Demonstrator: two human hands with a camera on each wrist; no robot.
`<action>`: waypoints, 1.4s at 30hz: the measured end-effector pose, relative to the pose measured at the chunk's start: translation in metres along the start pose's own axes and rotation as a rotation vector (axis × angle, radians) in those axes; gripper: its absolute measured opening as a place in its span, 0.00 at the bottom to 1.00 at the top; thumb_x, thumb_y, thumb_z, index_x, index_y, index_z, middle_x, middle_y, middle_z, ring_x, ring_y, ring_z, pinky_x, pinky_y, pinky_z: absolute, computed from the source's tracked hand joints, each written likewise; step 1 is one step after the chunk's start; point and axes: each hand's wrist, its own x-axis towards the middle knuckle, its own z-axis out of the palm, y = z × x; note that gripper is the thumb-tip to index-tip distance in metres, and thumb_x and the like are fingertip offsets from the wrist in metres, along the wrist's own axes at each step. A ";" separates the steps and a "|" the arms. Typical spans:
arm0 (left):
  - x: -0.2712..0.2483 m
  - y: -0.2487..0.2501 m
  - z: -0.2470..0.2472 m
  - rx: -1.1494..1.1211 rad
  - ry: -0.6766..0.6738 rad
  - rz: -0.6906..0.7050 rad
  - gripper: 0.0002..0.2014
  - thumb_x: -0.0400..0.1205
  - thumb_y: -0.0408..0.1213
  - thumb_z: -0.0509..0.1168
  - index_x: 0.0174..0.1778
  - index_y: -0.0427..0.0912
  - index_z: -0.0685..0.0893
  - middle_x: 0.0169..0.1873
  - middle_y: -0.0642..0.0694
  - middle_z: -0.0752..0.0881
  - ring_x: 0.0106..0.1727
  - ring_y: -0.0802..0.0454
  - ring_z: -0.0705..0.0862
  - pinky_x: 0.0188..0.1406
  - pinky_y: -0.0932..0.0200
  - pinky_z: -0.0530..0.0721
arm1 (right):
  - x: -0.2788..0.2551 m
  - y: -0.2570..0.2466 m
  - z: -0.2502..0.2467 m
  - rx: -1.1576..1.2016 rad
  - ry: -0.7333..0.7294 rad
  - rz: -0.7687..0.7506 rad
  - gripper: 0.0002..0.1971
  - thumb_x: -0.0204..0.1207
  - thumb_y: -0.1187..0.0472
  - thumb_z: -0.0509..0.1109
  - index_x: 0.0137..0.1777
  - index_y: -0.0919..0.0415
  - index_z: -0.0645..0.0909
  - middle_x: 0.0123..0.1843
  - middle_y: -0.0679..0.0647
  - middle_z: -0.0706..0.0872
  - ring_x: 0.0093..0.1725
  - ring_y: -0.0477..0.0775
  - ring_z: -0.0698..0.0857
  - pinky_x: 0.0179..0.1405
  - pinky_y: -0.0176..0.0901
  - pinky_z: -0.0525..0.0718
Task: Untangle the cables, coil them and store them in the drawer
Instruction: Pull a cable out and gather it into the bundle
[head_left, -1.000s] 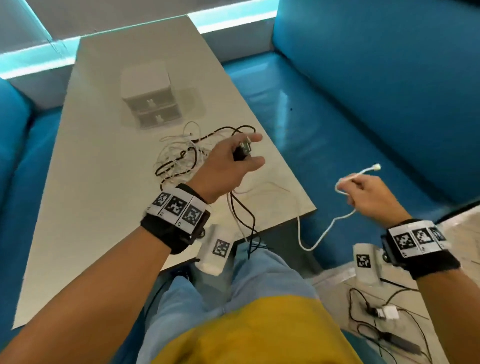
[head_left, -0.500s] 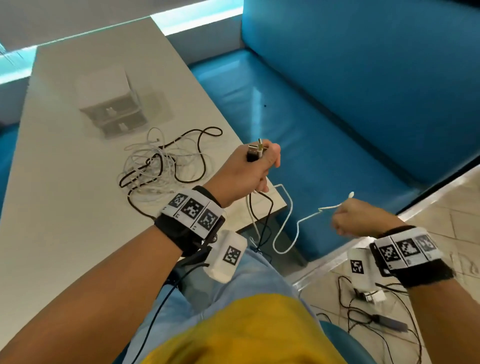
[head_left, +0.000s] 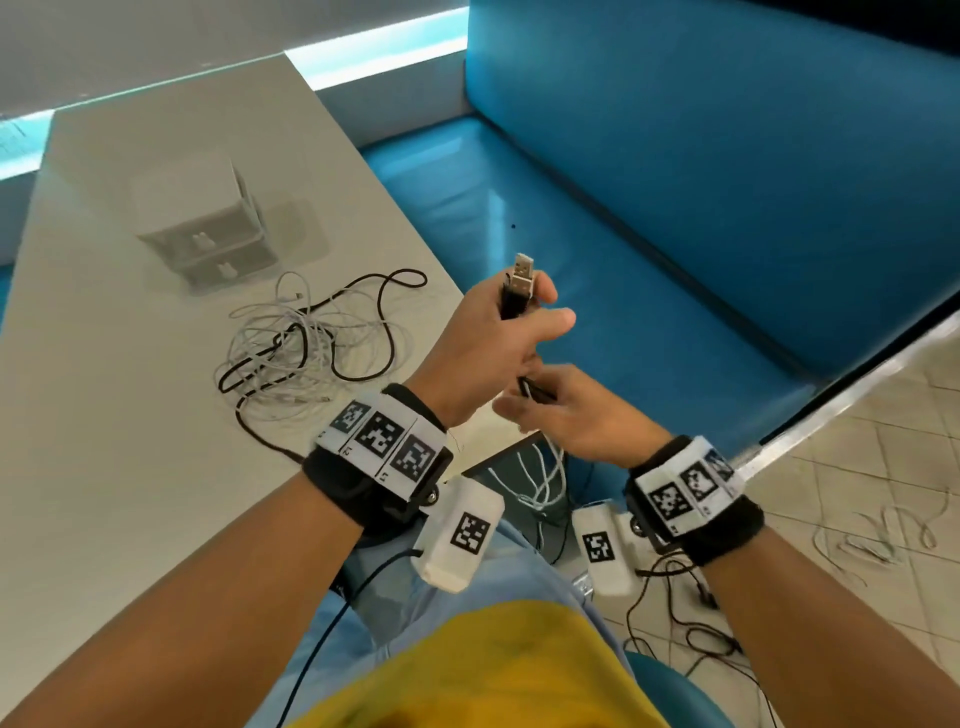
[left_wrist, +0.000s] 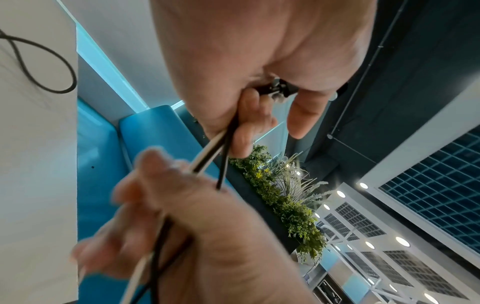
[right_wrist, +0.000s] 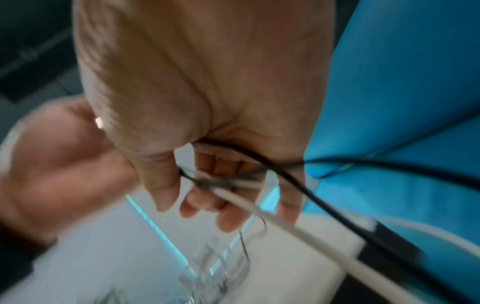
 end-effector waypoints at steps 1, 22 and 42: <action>-0.001 -0.001 -0.001 0.040 0.016 0.024 0.07 0.72 0.36 0.68 0.40 0.45 0.75 0.24 0.52 0.65 0.20 0.58 0.63 0.23 0.62 0.67 | 0.002 0.008 0.006 -0.091 -0.021 0.037 0.18 0.80 0.53 0.69 0.38 0.69 0.74 0.32 0.55 0.71 0.32 0.49 0.70 0.37 0.50 0.74; -0.010 -0.008 -0.005 0.127 -0.071 -0.029 0.15 0.89 0.44 0.51 0.38 0.43 0.74 0.19 0.48 0.74 0.21 0.52 0.73 0.40 0.46 0.86 | -0.032 0.078 -0.051 -0.276 -0.091 0.446 0.35 0.64 0.62 0.84 0.70 0.47 0.74 0.64 0.50 0.79 0.64 0.49 0.79 0.67 0.45 0.77; -0.024 -0.024 -0.013 -0.190 -0.116 -0.180 0.04 0.73 0.27 0.61 0.40 0.38 0.74 0.16 0.54 0.61 0.17 0.58 0.59 0.21 0.60 0.67 | -0.007 -0.066 -0.031 -0.102 0.236 -0.225 0.09 0.75 0.67 0.74 0.41 0.50 0.84 0.39 0.41 0.90 0.43 0.43 0.87 0.51 0.40 0.81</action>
